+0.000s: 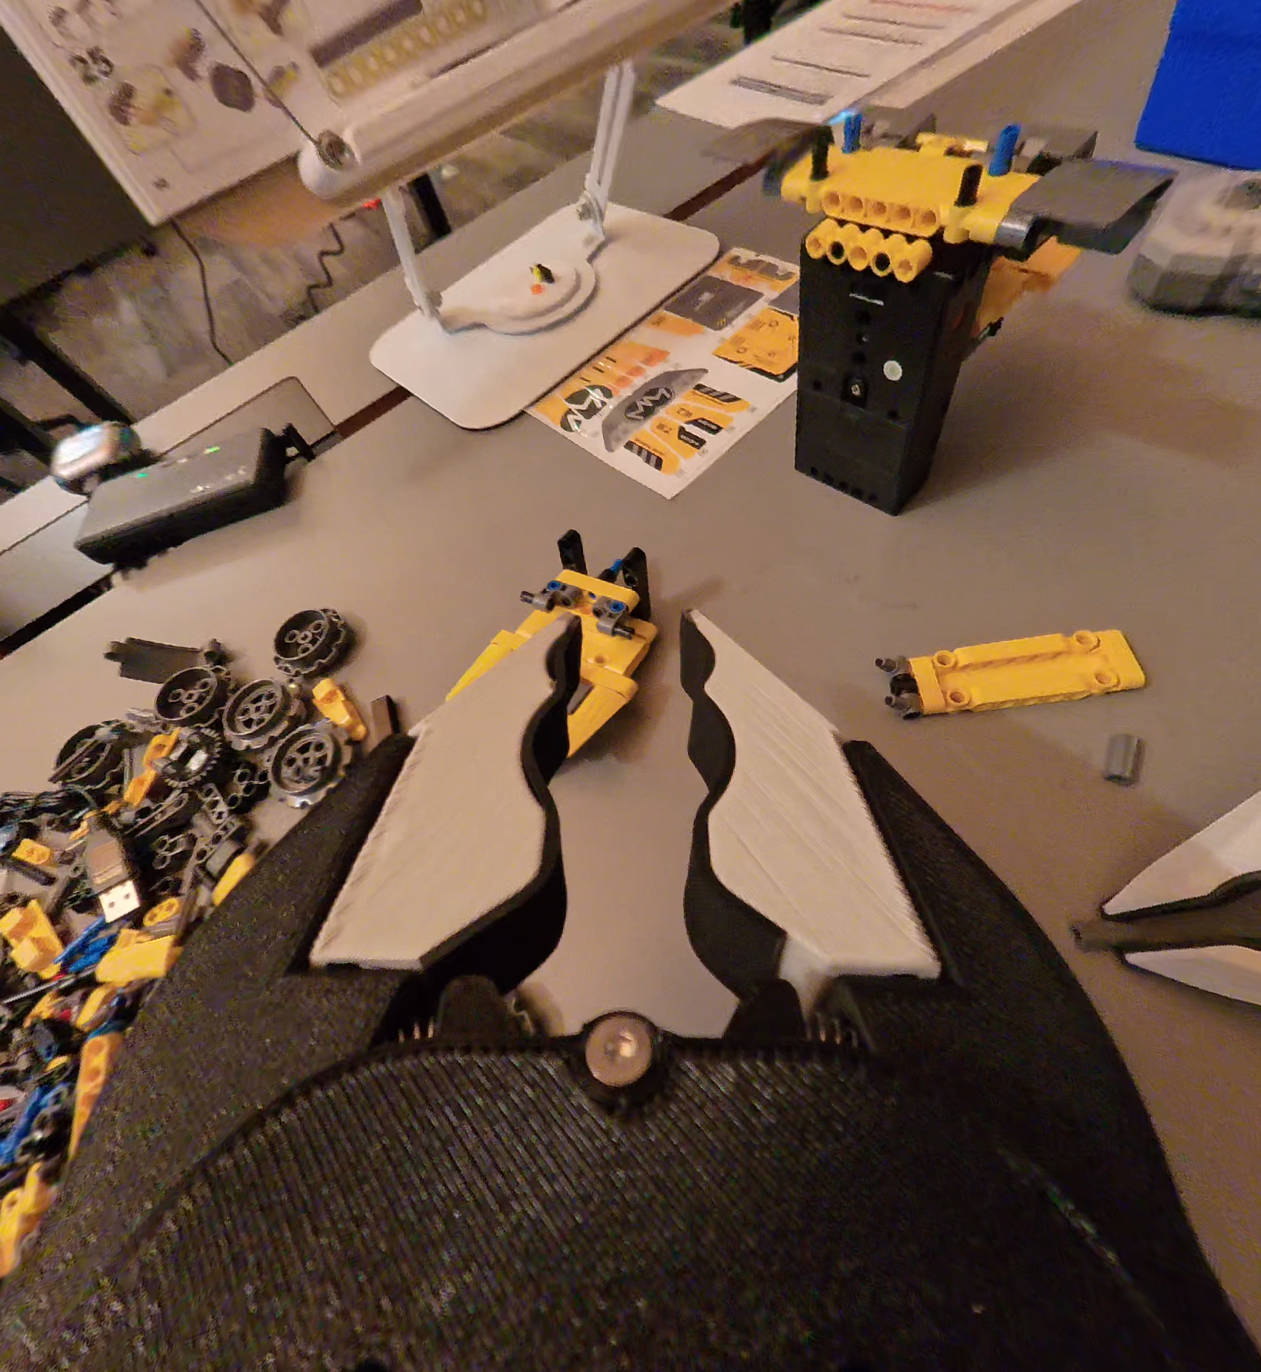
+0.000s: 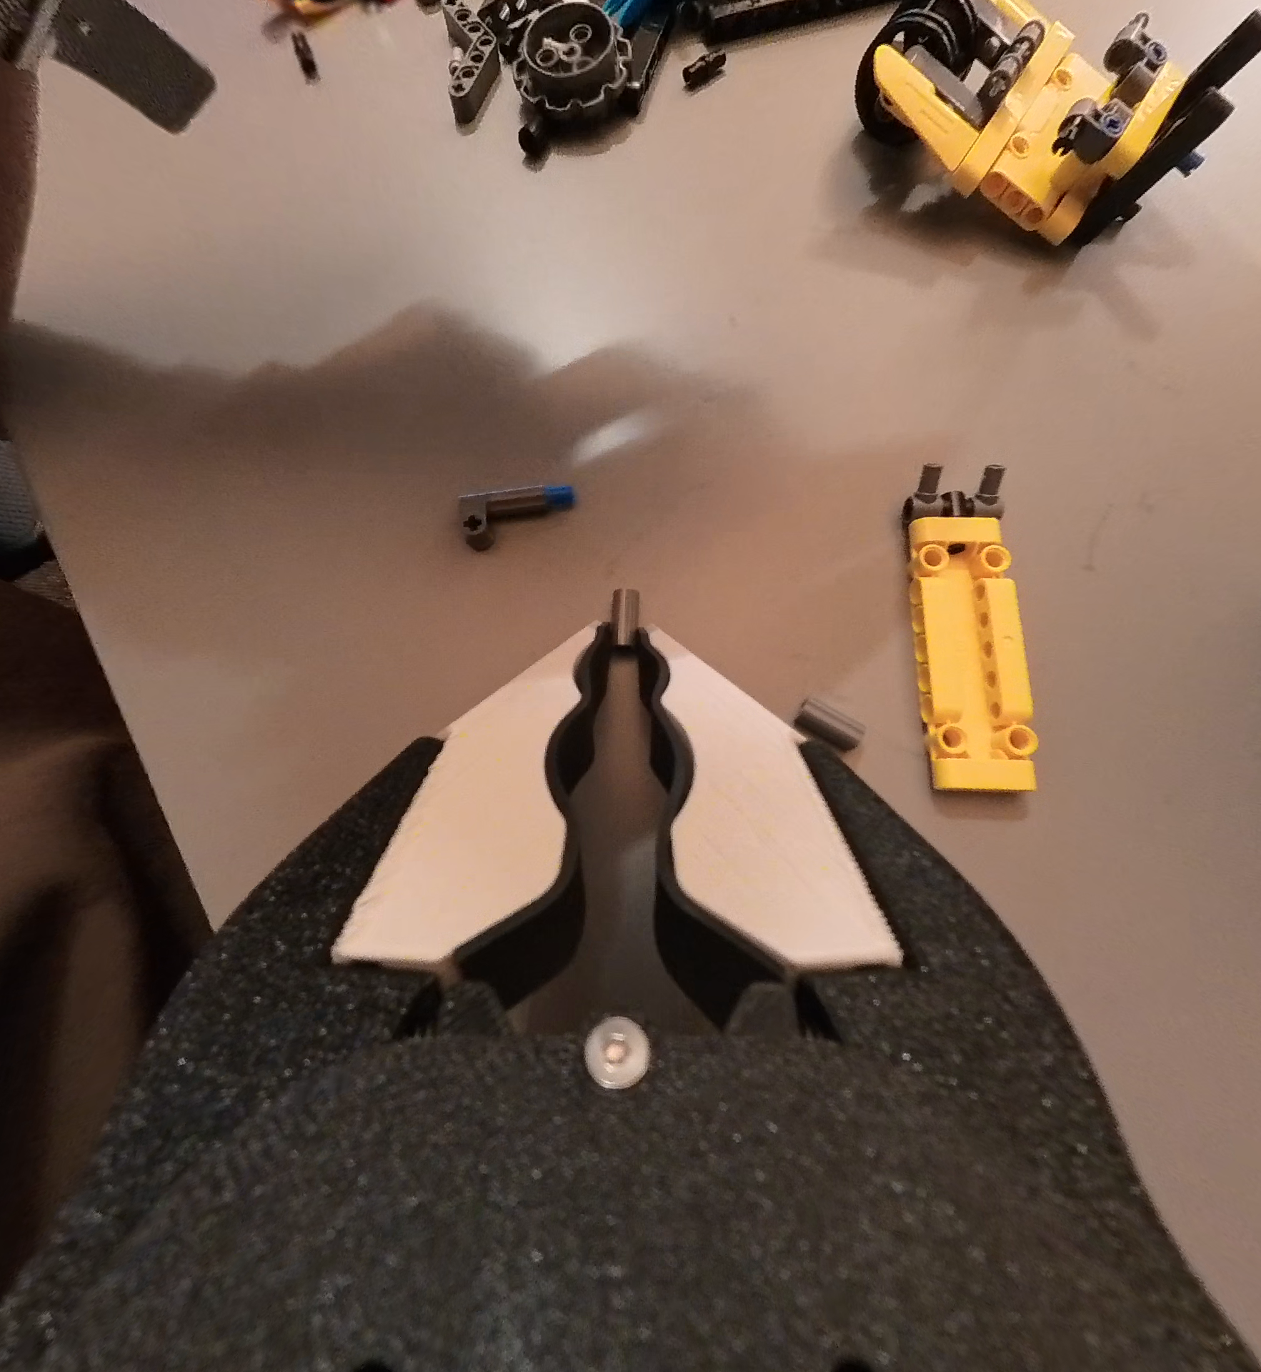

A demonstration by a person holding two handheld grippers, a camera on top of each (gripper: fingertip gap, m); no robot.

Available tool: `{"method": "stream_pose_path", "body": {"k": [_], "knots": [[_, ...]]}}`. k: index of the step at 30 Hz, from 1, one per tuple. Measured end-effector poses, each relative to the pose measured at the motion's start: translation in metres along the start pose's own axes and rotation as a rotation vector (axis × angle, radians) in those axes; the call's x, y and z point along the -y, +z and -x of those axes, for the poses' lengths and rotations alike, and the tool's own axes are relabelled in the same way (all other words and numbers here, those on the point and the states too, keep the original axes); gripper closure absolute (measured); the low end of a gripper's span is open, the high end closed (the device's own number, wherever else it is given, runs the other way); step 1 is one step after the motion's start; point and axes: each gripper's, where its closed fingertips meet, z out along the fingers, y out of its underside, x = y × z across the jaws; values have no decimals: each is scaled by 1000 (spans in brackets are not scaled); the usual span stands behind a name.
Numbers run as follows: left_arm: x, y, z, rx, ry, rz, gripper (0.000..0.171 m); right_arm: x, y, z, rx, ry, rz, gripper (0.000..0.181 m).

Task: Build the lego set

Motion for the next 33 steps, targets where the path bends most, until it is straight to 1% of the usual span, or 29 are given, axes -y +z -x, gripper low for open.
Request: {"method": "stream_pose_path", "body": {"k": [3, 8, 13, 17, 20, 25, 33], "knots": [[-6, 7, 4, 6, -22, 10, 148, 0, 0, -3, -38, -15, 2, 175], [-17, 10, 27, 52, -85, 22, 148, 0, 0, -4, -59, -36, 5, 174], [-26, 2, 57, 122, -126, 26, 148, 0, 0, -4, -52, -29, 4, 175], [-32, -5, 75, 125, -209, 13, 148, 0, 0, -3, -45, -22, 3, 175], [-31, -8, 80, 108, -254, -8, 148, 0, 0, -3, -31, -9, 2, 174], [-34, -10, 86, 149, -215, 5, 148, 0, 0, -2, -9, 1, -1, 171], [-34, -15, 92, 140, -253, -15, 147, 1, 0, 1, 34, 30, -8, 166]]}}
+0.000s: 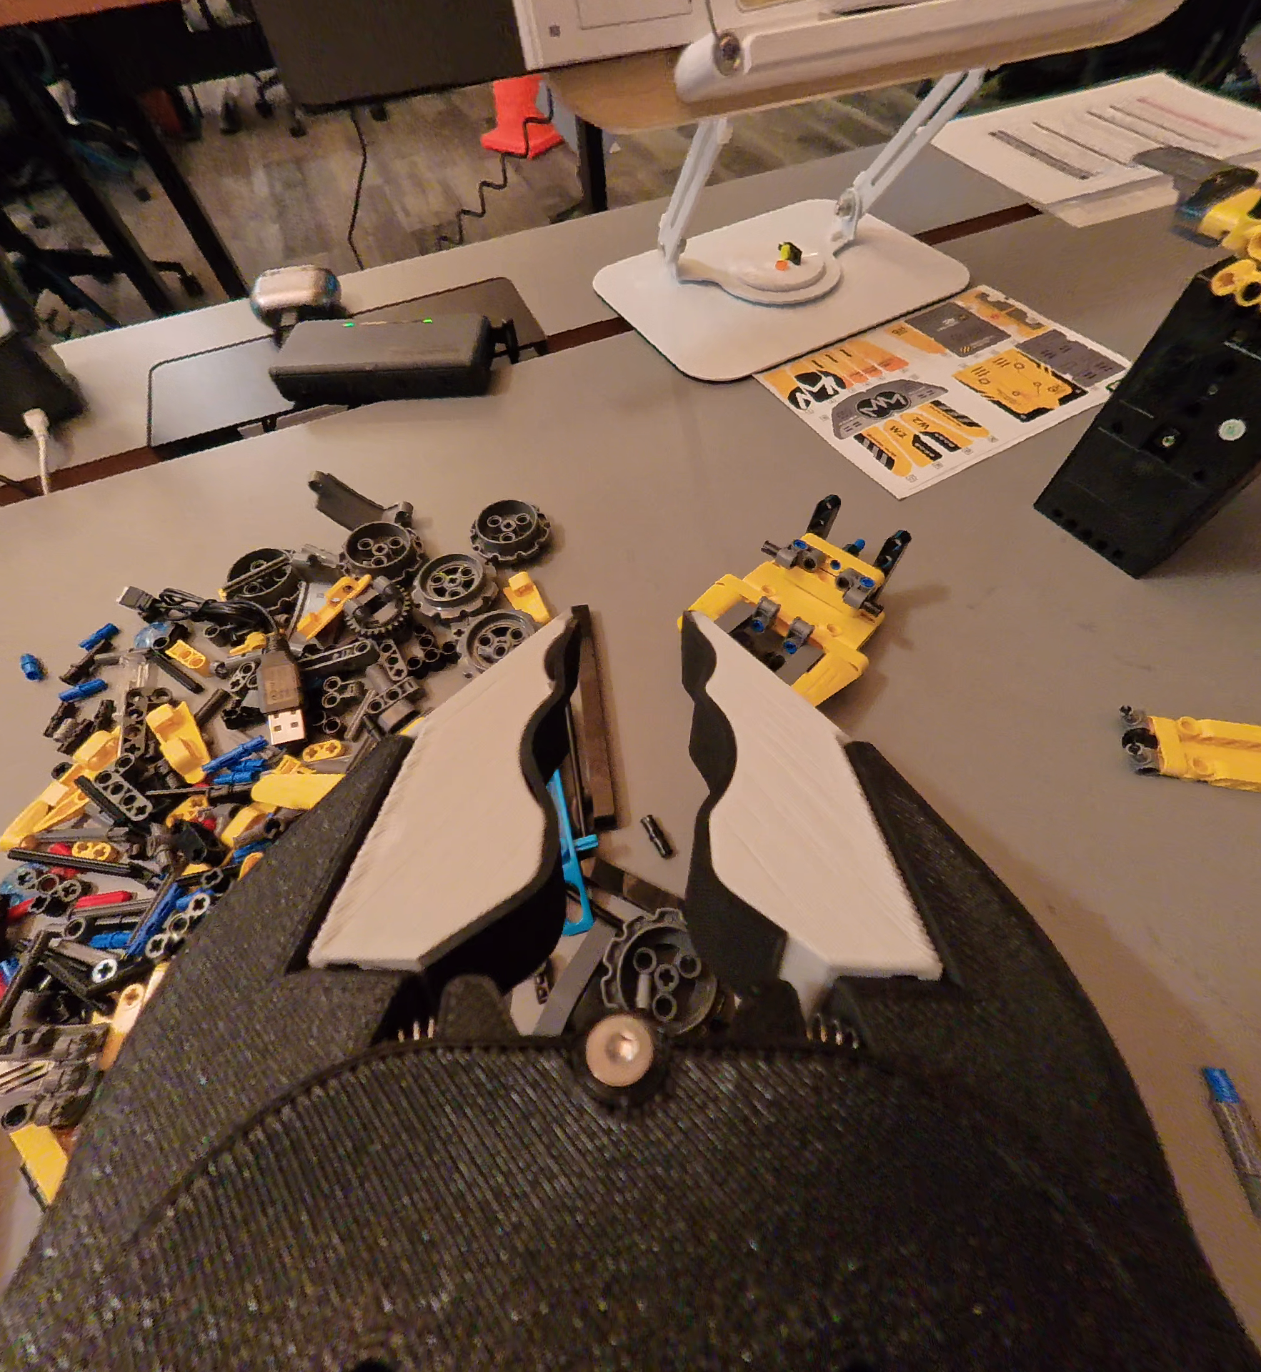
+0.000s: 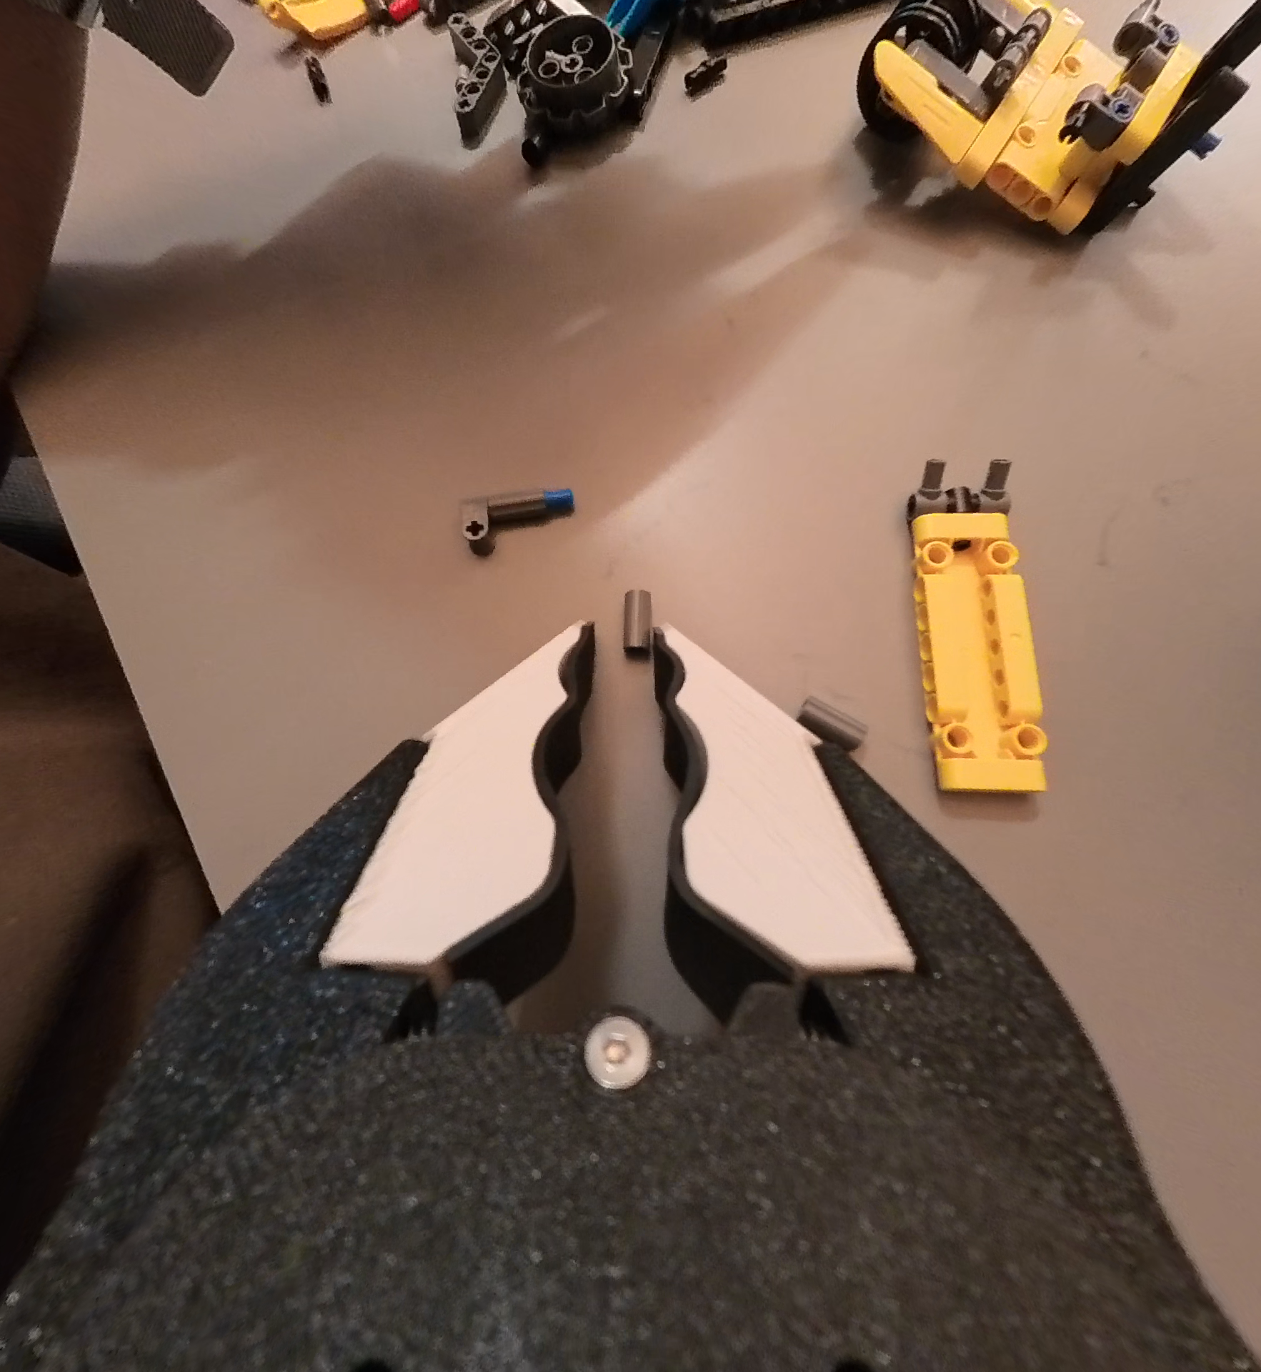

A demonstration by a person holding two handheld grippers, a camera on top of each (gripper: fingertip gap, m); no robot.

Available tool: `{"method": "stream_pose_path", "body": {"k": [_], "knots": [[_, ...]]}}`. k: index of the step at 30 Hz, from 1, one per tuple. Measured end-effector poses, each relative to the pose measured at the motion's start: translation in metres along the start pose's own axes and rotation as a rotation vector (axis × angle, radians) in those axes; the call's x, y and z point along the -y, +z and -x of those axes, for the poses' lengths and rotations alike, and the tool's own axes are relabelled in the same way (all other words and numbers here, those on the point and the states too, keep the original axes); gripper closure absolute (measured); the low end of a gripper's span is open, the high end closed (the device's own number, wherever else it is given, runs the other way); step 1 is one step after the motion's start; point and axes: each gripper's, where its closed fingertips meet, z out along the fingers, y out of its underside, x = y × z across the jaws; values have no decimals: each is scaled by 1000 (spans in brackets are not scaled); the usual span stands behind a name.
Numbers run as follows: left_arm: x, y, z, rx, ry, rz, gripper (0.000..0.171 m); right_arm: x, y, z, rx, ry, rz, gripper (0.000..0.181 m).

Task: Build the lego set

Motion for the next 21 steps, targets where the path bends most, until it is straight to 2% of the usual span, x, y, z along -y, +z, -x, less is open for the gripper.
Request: {"method": "stream_pose_path", "body": {"k": [8, 14, 16, 21], "knots": [[3, -8, 19, 6, -63, -33, 147, 0, 0, 0, -24, -26, 2, 165], [2, -21, 52, 53, -133, -67, 147, 0, 0, 0, -28, -32, 3, 166], [2, -25, 59, 44, -175, -87, 148, 0, 0, -1, -35, -37, 3, 174], [7, -29, 60, -26, -263, -129, 146, 2, 1, -5, -74, -68, 4, 174]]}}
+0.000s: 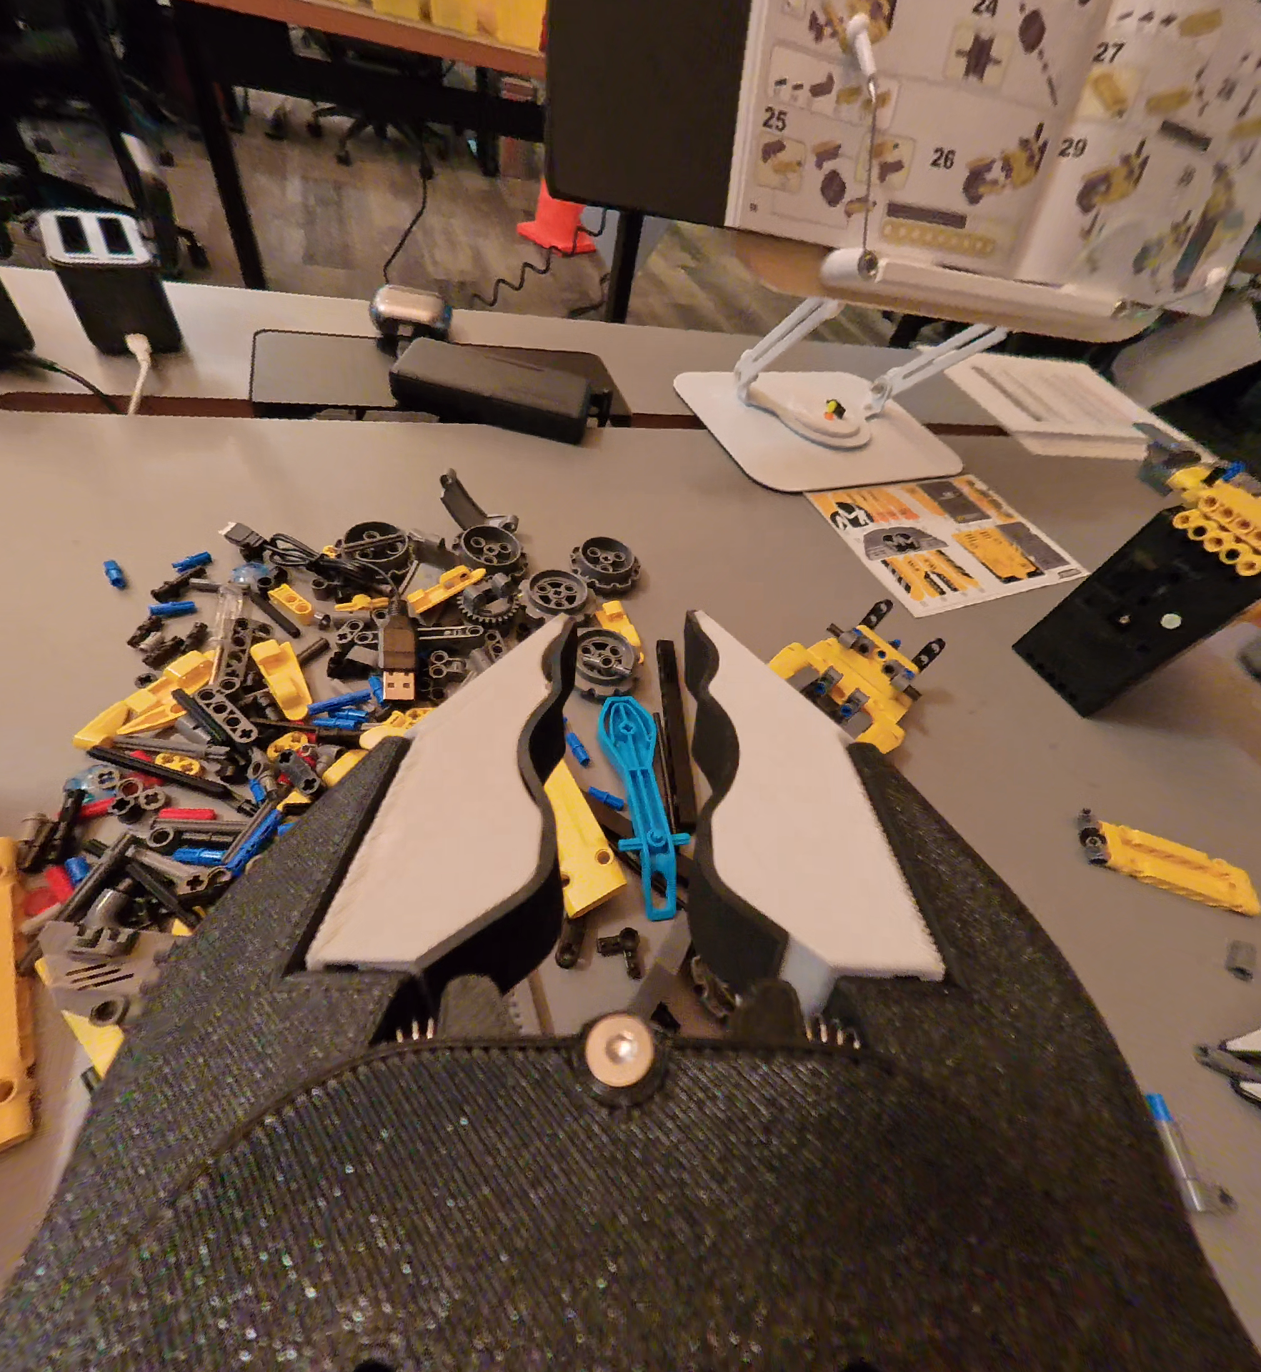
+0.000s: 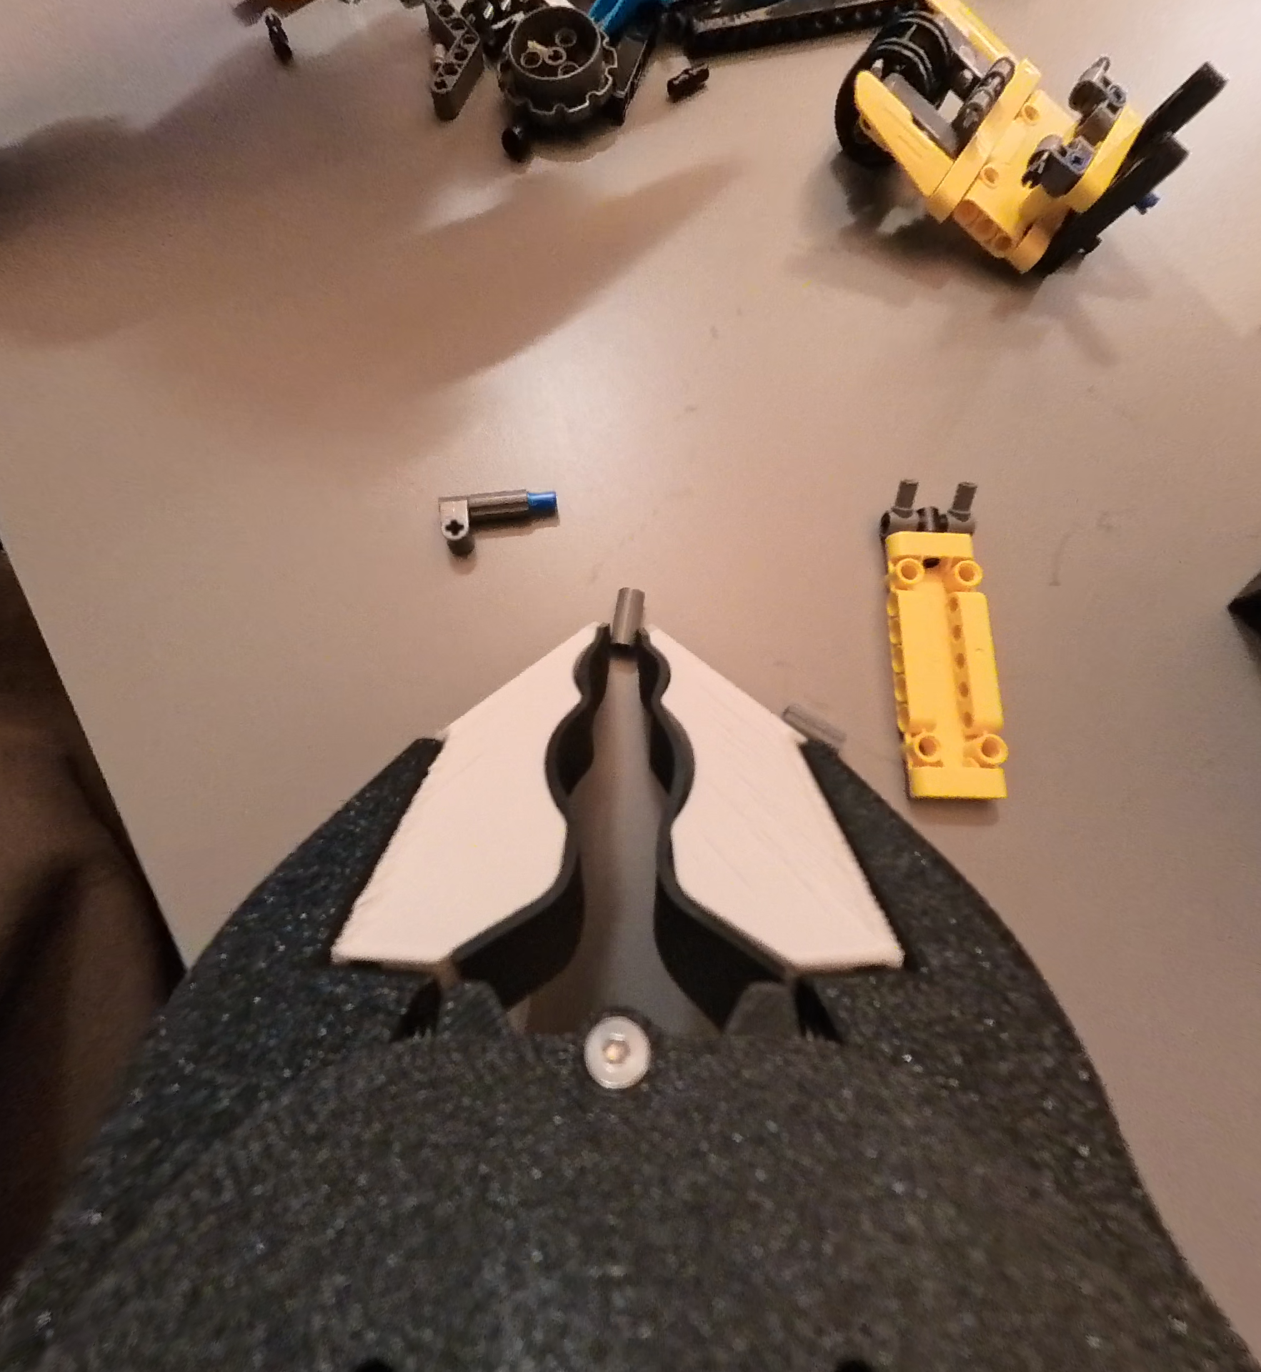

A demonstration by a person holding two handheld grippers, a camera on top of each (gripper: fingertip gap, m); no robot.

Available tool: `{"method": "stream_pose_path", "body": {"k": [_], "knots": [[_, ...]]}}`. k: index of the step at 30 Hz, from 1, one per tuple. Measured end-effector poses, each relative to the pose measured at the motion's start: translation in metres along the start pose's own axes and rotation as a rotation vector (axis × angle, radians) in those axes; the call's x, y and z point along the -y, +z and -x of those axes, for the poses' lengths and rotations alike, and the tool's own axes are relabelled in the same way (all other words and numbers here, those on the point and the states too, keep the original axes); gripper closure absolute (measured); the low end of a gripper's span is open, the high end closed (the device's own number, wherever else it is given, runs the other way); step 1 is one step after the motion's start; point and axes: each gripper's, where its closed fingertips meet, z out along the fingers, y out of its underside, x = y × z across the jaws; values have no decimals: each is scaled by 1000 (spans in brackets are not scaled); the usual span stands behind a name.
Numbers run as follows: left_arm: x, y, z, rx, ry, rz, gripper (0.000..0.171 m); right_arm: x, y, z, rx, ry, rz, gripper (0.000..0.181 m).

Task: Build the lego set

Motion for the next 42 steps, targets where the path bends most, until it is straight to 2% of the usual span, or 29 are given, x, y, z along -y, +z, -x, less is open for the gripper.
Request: {"method": "stream_pose_path", "body": {"k": [6, 9, 11, 13, 18, 22, 27, 31, 35, 42], "knots": [[-1, 2, -2, 18, 40, 3, 146, 5, 1, -1, 5, -14, -18, 175], [-3, 4, -8, 1, 50, 9, 145, 22, -15, -3, 9, -27, -157, 174], [-4, 7, -15, -17, 70, 8, 145, 38, -43, -22, -52, -26, -319, 175], [-8, 12, -22, -26, 100, 21, 146, 41, -69, -52, -112, 8, -397, 175], [-20, 24, -39, -31, 164, 54, 147, 15, -103, -120, -230, 47, -411, 175], [-26, 27, -62, -126, 87, 38, 149, -8, -109, -148, -253, 79, -421, 175], [-19, 22, -94, -288, 60, -38, 149, -4, -116, -147, -107, 180, -505, 175], [-5, 16, -94, -374, -29, -126, 147, -2, -116, -143, -38, 215, -522, 175], [4, 11, -87, -440, -127, -185, 148, -4, -111, -143, -34, 223, -494, 175], [9, 6, -90, -575, -247, -214, 144, -5, -104, -142, -39, 210, -454, 175]]}}
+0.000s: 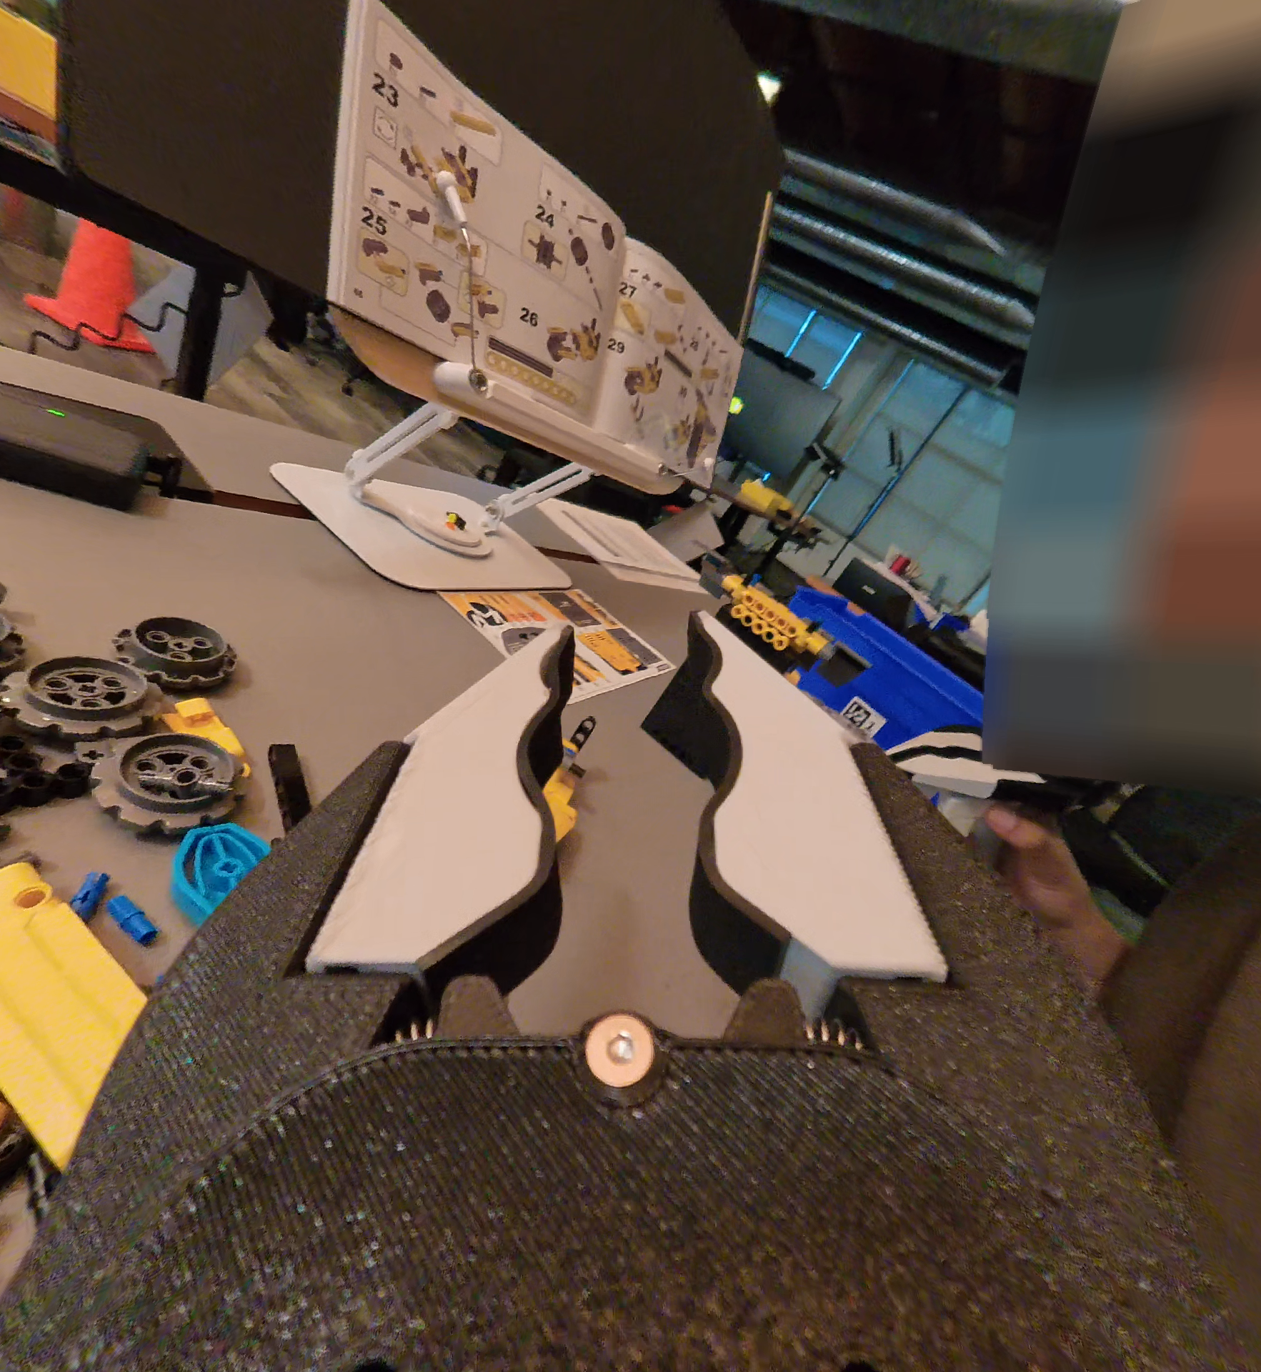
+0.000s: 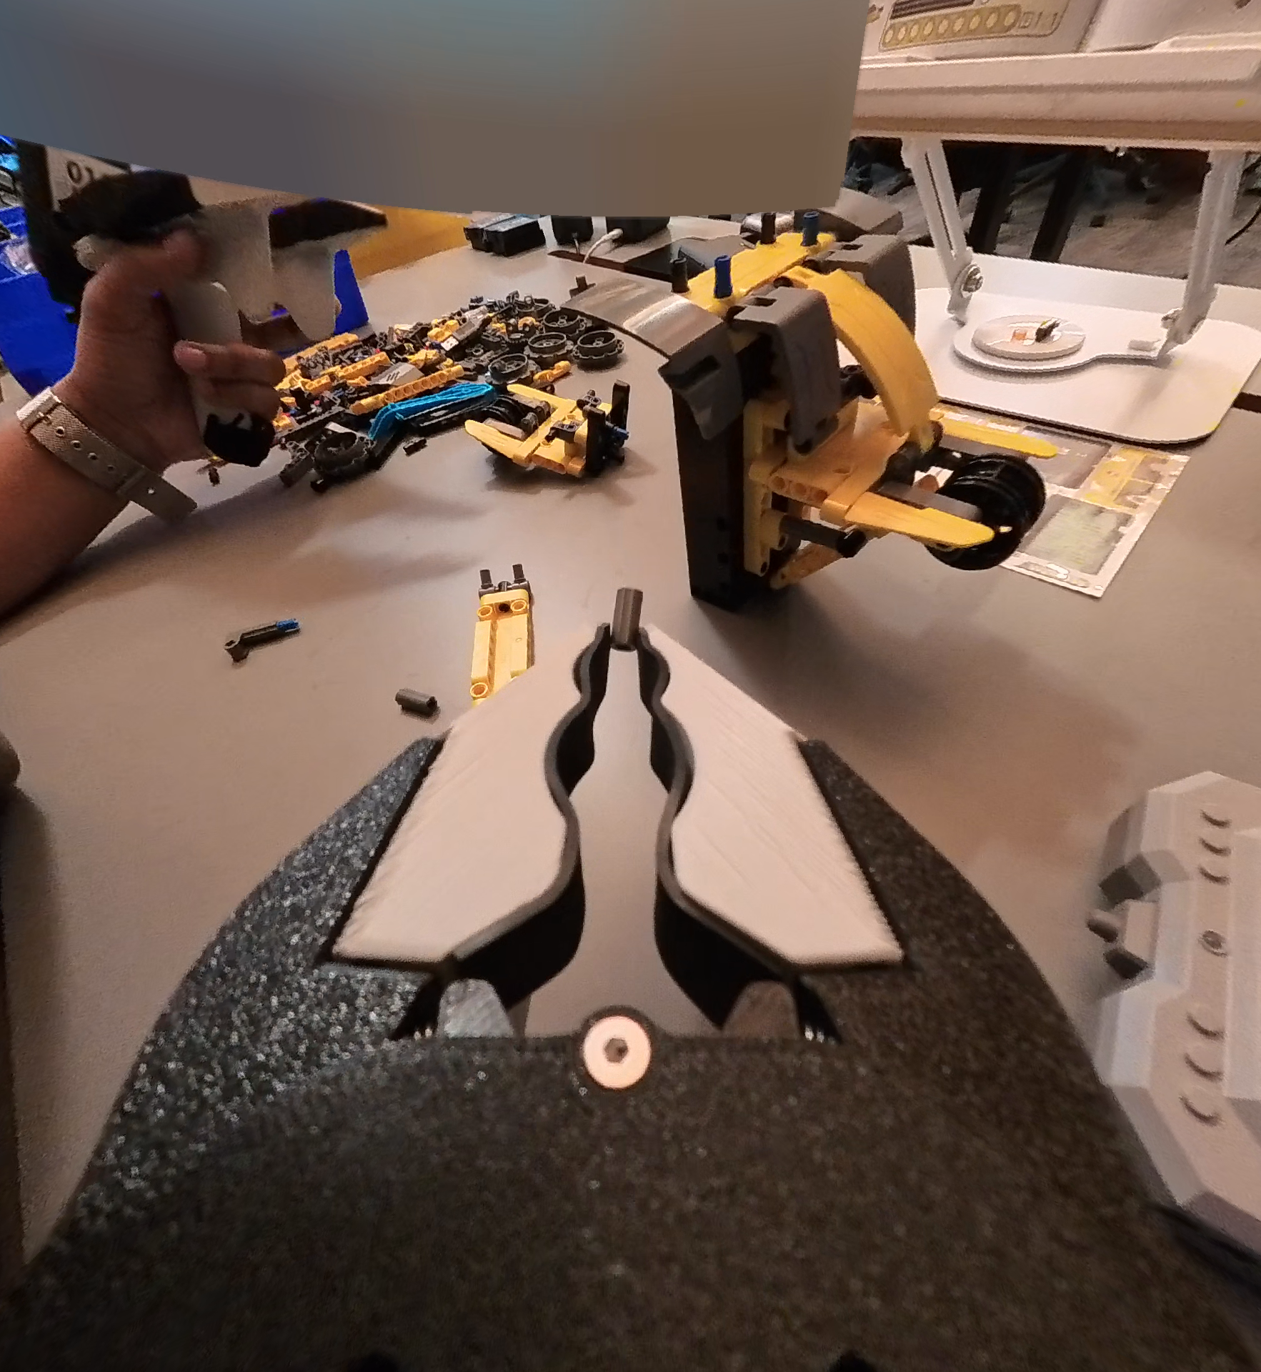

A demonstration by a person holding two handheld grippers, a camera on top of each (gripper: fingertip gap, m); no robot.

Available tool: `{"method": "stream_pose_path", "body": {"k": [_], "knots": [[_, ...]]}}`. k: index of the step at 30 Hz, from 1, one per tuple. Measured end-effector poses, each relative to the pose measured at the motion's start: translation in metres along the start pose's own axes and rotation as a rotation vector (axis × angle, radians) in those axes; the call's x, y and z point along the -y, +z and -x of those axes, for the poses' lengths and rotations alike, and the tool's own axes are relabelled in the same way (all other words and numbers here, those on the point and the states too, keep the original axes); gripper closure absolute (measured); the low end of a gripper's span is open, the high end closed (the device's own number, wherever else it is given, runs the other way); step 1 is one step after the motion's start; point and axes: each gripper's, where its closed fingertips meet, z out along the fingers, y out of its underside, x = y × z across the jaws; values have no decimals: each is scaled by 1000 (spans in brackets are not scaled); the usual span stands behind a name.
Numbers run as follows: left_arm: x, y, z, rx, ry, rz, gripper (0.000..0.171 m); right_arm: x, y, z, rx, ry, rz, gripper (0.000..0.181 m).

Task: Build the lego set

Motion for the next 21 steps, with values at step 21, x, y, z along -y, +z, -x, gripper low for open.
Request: {"method": "stream_pose_path", "body": {"k": [21], "knots": [[11, -10, -32, -86, -9, -16, 137, -10, 9, 5, -69, -126, 79, 175]]}}
